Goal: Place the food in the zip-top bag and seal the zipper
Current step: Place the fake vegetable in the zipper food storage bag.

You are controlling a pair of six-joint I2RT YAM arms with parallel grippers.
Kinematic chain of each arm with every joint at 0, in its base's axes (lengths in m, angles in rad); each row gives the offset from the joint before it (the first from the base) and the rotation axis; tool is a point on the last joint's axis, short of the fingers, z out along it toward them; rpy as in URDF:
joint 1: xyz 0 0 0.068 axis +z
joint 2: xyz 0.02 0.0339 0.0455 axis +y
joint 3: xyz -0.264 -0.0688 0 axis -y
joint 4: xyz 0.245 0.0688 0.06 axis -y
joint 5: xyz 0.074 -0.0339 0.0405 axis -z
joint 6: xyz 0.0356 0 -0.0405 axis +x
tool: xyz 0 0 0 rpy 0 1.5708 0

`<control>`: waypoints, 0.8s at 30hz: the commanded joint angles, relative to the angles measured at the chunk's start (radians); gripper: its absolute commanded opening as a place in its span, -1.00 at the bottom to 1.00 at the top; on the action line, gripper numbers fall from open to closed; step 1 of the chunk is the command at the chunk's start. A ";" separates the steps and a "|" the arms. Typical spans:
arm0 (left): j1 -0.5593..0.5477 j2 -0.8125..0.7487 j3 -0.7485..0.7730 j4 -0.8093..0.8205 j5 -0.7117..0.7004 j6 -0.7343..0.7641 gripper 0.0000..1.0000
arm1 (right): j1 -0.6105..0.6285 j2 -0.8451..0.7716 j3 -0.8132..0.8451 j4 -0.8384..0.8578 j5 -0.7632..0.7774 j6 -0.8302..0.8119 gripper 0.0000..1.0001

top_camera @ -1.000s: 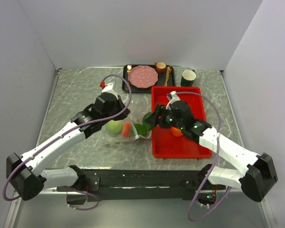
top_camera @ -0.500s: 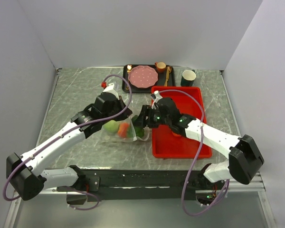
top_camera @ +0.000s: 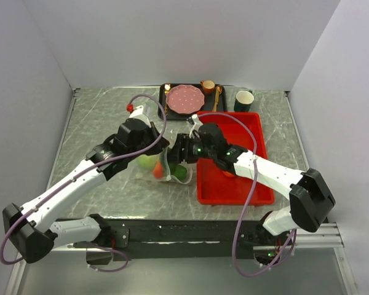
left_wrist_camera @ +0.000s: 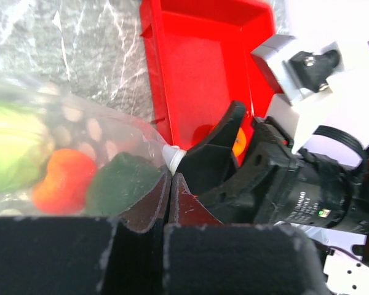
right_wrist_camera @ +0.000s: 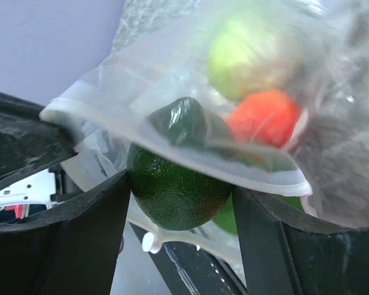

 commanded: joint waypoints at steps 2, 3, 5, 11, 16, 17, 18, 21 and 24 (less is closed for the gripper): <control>0.002 -0.054 0.071 0.028 -0.044 -0.012 -0.98 | 0.022 0.029 0.093 0.056 -0.022 -0.011 0.37; 0.002 -0.057 0.071 0.025 -0.049 -0.016 -0.98 | 0.025 0.035 0.099 0.047 -0.019 -0.014 0.39; 0.004 -0.058 0.070 0.020 -0.056 -0.016 -0.98 | 0.026 0.037 0.110 0.036 -0.008 -0.023 0.55; 0.004 -0.067 0.067 -0.015 -0.121 -0.031 -0.99 | 0.030 -0.012 0.093 -0.034 0.101 -0.059 0.88; 0.008 -0.078 0.054 -0.033 -0.154 -0.046 -0.99 | 0.029 -0.087 0.062 -0.097 0.205 -0.085 0.94; 0.010 -0.077 0.054 -0.037 -0.158 -0.048 -0.98 | 0.031 -0.104 0.056 -0.105 0.227 -0.089 0.95; 0.011 -0.074 0.056 -0.041 -0.168 -0.051 -0.99 | 0.030 -0.139 0.047 -0.128 0.254 -0.094 0.95; 0.017 -0.061 0.051 -0.055 -0.173 -0.057 -0.99 | 0.028 -0.230 0.020 -0.165 0.378 -0.092 0.96; 0.022 -0.052 0.039 -0.046 -0.153 -0.060 -0.99 | 0.022 -0.308 -0.002 -0.230 0.557 -0.063 1.00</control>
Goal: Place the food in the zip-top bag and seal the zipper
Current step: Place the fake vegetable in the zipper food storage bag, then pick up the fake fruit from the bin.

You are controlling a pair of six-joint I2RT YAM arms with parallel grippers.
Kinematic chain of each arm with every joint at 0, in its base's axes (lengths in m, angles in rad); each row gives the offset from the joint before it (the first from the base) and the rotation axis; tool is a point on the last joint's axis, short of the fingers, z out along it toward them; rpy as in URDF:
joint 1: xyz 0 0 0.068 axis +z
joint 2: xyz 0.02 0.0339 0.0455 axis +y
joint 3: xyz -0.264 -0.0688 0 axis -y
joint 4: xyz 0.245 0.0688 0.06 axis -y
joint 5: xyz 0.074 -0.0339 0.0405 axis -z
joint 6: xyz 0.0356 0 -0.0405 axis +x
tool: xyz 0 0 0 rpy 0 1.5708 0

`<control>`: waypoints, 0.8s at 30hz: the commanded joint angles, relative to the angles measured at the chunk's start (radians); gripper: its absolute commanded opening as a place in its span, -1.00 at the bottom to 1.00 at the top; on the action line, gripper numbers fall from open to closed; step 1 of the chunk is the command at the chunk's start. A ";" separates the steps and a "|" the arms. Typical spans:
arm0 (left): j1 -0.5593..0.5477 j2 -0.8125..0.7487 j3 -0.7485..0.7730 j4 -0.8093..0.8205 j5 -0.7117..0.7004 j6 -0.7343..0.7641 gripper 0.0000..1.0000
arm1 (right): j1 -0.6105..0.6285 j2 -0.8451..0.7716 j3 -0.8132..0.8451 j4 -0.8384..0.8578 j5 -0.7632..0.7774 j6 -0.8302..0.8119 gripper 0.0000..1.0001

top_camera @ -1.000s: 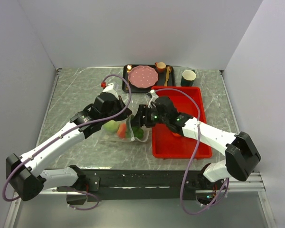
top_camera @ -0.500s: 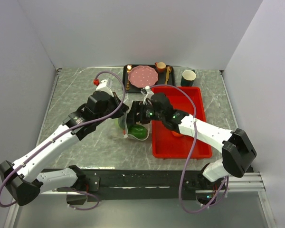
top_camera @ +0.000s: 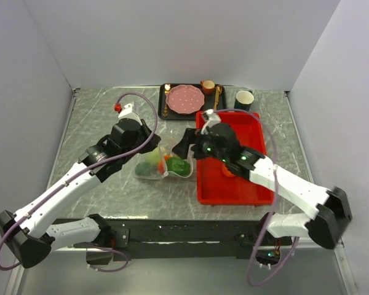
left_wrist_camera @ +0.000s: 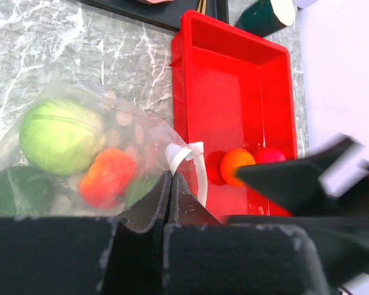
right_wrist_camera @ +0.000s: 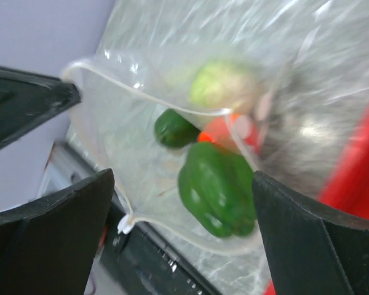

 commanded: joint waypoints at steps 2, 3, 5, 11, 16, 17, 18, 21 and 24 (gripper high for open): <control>0.011 0.000 0.001 0.036 0.000 -0.023 -0.99 | -0.020 -0.127 -0.022 -0.173 0.362 0.041 1.00; 0.011 0.002 -0.004 0.042 0.009 -0.023 -0.99 | -0.049 -0.126 -0.022 -0.204 0.378 0.070 1.00; 0.013 0.008 -0.008 0.053 0.018 -0.021 -0.99 | -0.098 -0.115 -0.039 -0.280 0.371 0.110 1.00; 0.013 0.012 -0.019 0.056 0.032 -0.021 -0.99 | -0.244 -0.097 -0.128 -0.360 0.340 0.182 1.00; 0.013 0.009 -0.030 0.059 0.036 -0.013 -0.99 | -0.282 -0.058 -0.138 -0.419 0.378 0.199 1.00; 0.013 0.009 -0.032 0.057 0.036 -0.017 -0.99 | -0.286 -0.038 -0.134 -0.440 0.387 0.204 1.00; 0.013 0.011 -0.032 0.060 0.039 -0.017 -0.99 | -0.289 -0.029 -0.129 -0.448 0.389 0.207 1.00; 0.013 0.019 -0.027 0.064 0.047 -0.015 -0.99 | -0.290 0.015 -0.114 -0.476 0.406 0.211 1.00; 0.013 0.025 -0.019 0.057 0.043 -0.010 -0.98 | -0.292 0.057 -0.106 -0.496 0.427 0.227 1.00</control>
